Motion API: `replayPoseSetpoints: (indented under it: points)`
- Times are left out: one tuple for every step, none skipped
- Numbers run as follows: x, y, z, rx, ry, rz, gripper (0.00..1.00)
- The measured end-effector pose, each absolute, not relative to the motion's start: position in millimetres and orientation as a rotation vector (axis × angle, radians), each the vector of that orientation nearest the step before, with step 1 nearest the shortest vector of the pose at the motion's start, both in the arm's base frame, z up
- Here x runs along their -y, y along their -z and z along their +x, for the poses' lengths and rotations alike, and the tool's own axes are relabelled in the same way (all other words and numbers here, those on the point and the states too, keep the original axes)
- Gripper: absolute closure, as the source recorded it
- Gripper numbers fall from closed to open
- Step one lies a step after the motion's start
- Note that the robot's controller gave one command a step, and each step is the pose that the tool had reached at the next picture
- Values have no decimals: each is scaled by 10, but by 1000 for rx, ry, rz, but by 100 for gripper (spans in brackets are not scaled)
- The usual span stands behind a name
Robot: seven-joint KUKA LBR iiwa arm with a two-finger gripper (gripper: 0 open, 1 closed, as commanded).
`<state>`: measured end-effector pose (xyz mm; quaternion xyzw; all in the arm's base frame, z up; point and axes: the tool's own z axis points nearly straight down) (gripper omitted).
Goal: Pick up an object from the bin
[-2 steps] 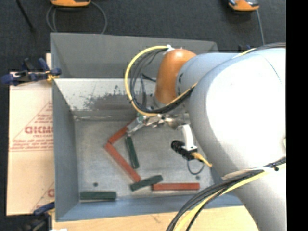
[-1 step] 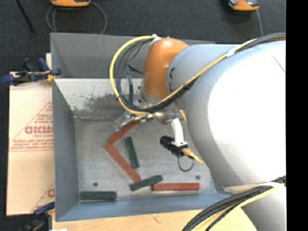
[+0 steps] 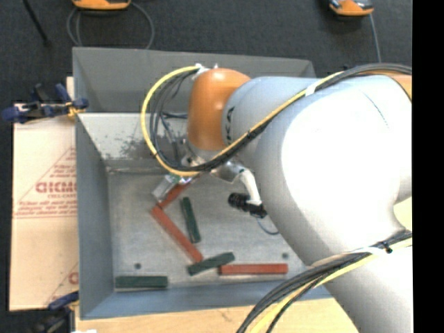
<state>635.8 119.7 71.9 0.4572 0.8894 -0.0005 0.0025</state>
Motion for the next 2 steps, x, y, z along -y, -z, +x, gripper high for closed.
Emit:
replayPoseSetpoints:
  points:
    - [-1204, -780, 6395, -2784, -10, 1425, 100]
    - [-1440, -968, 6575, -2852, -2, 1301, 100]
